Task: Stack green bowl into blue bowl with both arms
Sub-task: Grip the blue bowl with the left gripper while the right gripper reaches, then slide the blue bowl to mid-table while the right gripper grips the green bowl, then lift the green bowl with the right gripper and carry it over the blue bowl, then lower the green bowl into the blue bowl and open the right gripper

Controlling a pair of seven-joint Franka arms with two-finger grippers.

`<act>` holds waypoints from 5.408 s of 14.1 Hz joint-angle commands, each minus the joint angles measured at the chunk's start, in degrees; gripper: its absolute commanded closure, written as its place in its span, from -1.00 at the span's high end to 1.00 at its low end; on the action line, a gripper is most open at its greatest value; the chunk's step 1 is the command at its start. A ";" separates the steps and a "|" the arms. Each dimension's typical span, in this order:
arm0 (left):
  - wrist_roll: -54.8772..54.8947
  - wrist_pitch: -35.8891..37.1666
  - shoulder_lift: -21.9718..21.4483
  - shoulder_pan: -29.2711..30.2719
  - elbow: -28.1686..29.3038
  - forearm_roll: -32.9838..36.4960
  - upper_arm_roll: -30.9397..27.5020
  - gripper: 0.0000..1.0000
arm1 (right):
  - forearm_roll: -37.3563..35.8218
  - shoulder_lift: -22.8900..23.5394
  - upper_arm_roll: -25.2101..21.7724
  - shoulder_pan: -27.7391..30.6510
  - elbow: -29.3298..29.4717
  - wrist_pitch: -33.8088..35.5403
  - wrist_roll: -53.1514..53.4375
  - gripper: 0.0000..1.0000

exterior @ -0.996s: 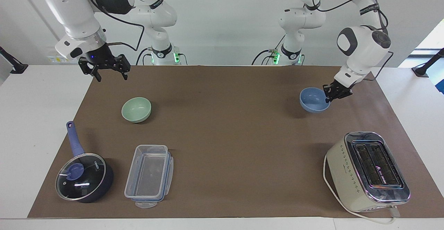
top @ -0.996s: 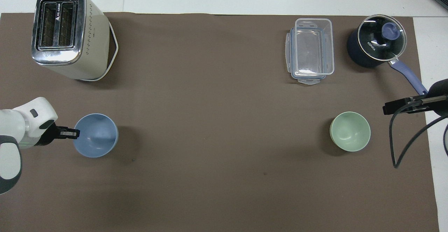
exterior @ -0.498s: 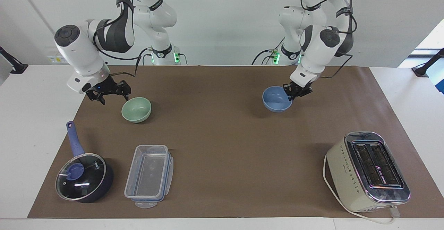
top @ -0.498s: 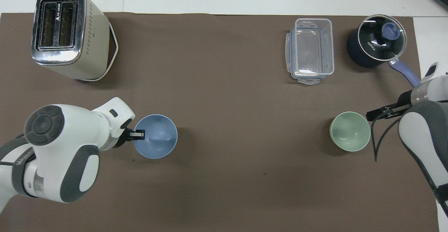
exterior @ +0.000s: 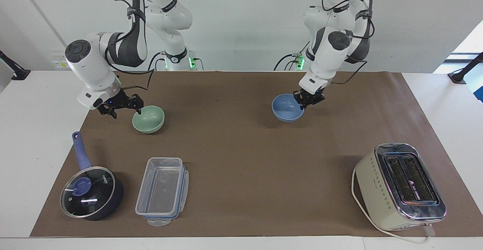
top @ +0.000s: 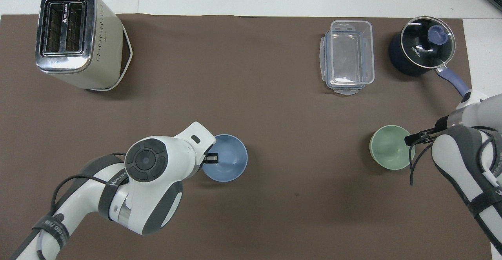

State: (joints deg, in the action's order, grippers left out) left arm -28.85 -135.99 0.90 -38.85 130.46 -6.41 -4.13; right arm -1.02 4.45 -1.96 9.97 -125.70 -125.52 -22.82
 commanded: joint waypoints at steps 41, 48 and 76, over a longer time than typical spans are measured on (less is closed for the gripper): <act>39.40 53.90 -1.52 30.32 -49.15 6.23 -2.63 1.00 | 12.80 2.47 8.90 -29.44 18.99 12.96 40.28 -1.00; 39.40 55.13 -0.28 30.15 -51.09 6.23 -2.37 1.00 | 12.01 11.01 8.90 -38.71 22.87 6.61 52.97 -1.00; 38.96 53.37 -4.68 29.35 -42.21 5.97 -1.93 1.00 | 10.60 14.00 8.90 -38.53 19.79 3.70 51.74 -1.00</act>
State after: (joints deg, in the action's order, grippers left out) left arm 10.03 -82.59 -2.39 -9.29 86.67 -1.20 -6.12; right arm 10.32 18.58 6.66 -28.88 -105.26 -120.89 29.23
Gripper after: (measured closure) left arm 0.000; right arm 0.947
